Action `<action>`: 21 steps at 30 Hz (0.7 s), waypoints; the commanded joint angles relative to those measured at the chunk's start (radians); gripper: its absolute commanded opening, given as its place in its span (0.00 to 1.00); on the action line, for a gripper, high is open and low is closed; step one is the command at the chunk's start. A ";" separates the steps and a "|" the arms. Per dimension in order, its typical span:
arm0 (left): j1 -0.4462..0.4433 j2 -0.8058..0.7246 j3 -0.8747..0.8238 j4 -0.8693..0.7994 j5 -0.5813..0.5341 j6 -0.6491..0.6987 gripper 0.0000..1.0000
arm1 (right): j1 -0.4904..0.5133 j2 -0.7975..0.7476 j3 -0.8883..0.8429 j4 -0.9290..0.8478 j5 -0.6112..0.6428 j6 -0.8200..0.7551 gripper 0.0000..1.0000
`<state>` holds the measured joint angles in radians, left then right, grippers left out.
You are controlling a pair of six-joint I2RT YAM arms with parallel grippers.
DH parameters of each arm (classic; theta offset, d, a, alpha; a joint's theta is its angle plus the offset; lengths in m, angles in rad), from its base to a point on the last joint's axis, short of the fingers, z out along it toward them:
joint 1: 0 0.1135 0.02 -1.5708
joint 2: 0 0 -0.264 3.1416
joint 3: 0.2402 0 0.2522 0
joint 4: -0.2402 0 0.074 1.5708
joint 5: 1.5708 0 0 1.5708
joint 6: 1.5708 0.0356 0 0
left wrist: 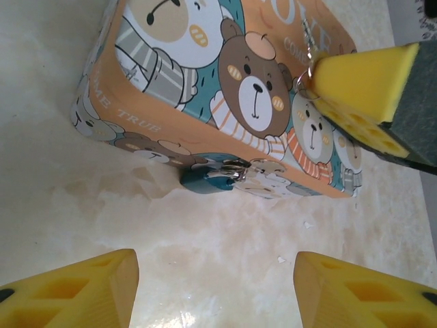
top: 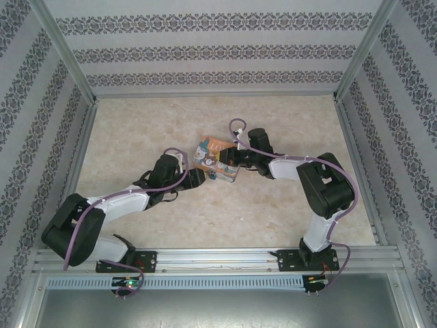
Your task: Unlock the padlock with the key
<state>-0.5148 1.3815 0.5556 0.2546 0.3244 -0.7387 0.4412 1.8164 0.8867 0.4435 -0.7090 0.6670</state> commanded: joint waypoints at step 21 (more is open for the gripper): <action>-0.018 0.276 0.153 0.110 0.093 0.235 0.63 | 0.020 0.028 -0.054 -0.138 0.040 -0.026 0.00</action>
<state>-0.5224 1.6405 0.6811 0.2955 0.3931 -0.5285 0.4416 1.8149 0.8803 0.4534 -0.7044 0.6540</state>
